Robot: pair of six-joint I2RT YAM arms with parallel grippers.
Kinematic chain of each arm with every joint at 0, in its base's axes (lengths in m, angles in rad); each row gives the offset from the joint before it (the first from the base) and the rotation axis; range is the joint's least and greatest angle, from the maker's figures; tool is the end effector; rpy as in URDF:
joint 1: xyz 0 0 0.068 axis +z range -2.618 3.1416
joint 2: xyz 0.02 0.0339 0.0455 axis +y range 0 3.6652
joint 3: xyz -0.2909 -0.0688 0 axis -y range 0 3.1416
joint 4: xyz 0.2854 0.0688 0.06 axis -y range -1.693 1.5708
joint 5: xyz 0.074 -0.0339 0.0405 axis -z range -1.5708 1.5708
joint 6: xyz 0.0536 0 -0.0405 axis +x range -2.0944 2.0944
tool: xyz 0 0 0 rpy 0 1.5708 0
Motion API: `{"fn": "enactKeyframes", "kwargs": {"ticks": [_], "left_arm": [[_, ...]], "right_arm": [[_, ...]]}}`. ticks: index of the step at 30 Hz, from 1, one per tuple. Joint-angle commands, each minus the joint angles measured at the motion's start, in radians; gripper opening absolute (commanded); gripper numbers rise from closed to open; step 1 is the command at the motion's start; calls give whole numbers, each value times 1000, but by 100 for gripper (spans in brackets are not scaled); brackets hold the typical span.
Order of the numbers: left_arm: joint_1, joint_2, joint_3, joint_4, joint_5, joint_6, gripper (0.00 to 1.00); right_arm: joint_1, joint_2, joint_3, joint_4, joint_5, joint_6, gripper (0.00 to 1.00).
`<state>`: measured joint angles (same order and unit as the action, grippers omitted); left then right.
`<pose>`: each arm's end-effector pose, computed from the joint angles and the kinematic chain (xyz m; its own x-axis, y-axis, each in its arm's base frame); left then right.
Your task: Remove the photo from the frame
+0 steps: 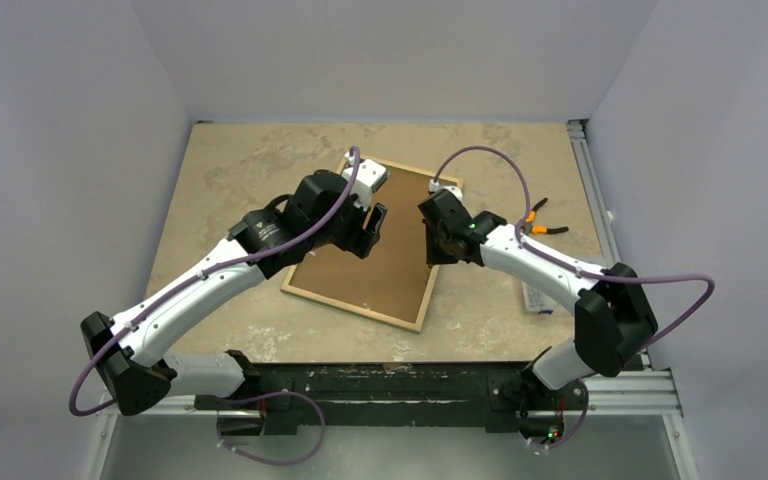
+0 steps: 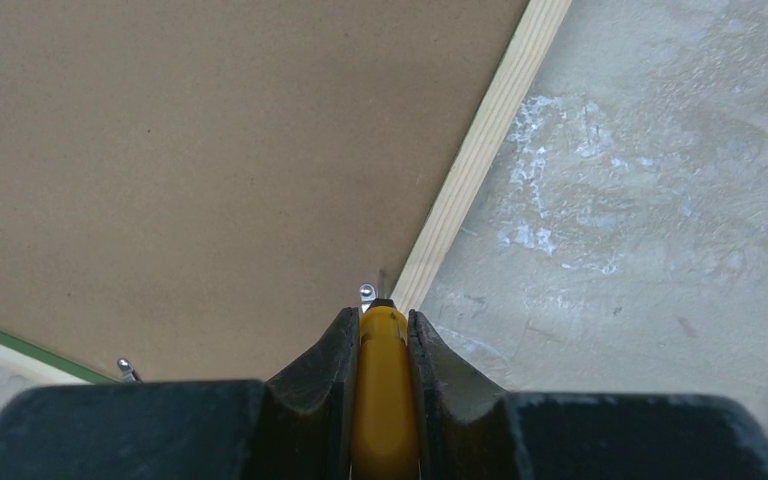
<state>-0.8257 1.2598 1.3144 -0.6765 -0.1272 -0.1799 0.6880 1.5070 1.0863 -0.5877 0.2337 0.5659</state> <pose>0.2193 -0.2277 0.3918 -0.5066 0.2874 -0.8129 0.5779 0.8129 -0.0727 0.2811 0.2150 0.2353 -0.8317 -0.0085 -0.5551 -0.0905 0.9886 0.1205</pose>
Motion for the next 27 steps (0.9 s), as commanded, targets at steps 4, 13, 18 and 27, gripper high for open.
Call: {"fn": "enactKeyframes", "kwargs": {"ticks": [4,13,18,27], "left_arm": [[-3,1,8,11,-11,2,64],[-2,3,9,11,-9,-1,64],[-1,0,9,10,-9,-2,63],[0,0,8,11,-8,-4,64]], "right_arm": [[14,-33,-31,-5,-16,25,0],[23,-59,-42,-26,-20,43,0],[29,-59,-40,-35,-19,48,0],[30,-65,-75,38,-98,85,0]]}}
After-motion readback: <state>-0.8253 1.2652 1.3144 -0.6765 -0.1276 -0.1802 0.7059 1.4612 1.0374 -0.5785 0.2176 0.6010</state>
